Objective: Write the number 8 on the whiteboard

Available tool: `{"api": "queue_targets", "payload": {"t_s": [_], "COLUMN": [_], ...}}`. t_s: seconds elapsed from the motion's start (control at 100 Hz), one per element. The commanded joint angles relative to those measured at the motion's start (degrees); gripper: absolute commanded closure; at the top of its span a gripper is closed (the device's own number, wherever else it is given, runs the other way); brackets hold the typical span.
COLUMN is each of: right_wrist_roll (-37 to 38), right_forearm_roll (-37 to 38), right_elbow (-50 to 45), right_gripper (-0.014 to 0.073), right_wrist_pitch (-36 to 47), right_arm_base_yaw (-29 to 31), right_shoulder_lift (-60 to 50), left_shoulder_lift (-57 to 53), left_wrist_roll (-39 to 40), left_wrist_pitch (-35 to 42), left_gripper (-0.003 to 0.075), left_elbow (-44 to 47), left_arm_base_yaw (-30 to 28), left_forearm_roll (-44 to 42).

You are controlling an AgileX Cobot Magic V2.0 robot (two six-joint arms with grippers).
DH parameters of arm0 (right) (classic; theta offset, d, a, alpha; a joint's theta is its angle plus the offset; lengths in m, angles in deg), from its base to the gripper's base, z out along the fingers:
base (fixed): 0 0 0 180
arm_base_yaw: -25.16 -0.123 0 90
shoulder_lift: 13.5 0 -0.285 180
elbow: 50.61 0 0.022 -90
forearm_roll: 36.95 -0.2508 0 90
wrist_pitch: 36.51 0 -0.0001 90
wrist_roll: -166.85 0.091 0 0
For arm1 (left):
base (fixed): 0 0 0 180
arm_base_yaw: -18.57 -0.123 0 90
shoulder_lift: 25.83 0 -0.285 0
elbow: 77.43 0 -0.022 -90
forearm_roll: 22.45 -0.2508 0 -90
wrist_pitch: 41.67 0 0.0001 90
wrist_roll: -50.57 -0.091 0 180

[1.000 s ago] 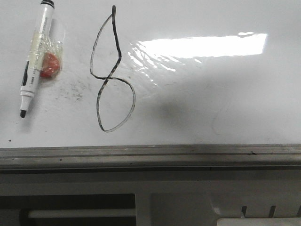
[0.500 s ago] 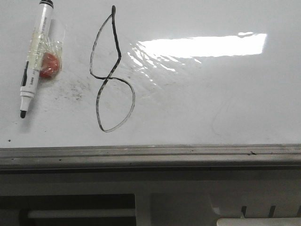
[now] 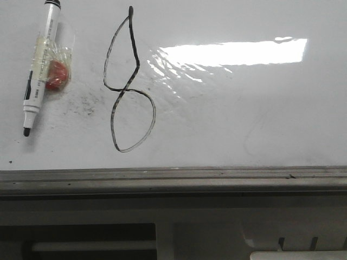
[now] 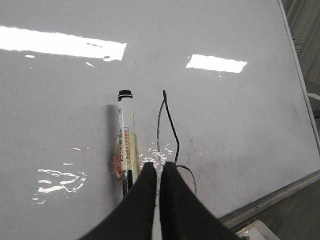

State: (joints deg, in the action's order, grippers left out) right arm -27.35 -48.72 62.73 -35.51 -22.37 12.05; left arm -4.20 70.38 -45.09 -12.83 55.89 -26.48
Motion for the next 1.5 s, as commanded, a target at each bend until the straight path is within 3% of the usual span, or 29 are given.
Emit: {"api": "queue_targets", "payload": {"t_s": [0.0, 0.29, 0.4, 0.59, 0.89, 1.11, 1.49], "right_wrist_roll": [-0.78, -0.78, -0.78, -0.78, -0.78, -0.78, -0.78], "right_forearm_roll": [0.58, 0.58, 0.58, 0.58, 0.58, 0.58, 0.58], "right_elbow": [1.39, 1.39, 1.39, 1.39, 1.39, 1.39, 1.39], "right_gripper": [0.0657, 0.0657, 0.0657, 0.0657, 0.0657, 0.0657, 0.0657], "right_wrist_pitch": [4.2, 4.2, 4.2, 4.2, 4.2, 4.2, 4.2], "right_arm_base_yaw": [0.17, 0.17, 0.17, 0.17, 0.17, 0.17, 0.17], "right_shoulder_lift": [0.31, 0.31, 0.31, 0.31, 0.31, 0.31, 0.31], "left_shoulder_lift": [0.51, -0.06, -3.22, -9.98, -15.72, -15.72, -15.72], "left_wrist_roll": [0.27, 0.27, -0.36, -8.45, -17.35, -17.35, -17.35], "left_wrist_pitch": [4.2, 4.1, 2.12, -2.62, -1.86, -13.16, -11.62], "left_gripper": [0.0741, 0.0741, 0.0741, 0.0741, 0.0741, 0.0741, 0.0741], "left_elbow": [-1.62, 0.62, 3.09, 7.84, 14.28, 14.52, 14.52], "left_arm_base_yaw": [-0.08, -2.03, -7.99, -19.02, -34.52, -35.81, -35.77], "left_forearm_roll": [0.43, 0.43, 0.33, 0.33, 0.43, 4.04, 4.04]}}
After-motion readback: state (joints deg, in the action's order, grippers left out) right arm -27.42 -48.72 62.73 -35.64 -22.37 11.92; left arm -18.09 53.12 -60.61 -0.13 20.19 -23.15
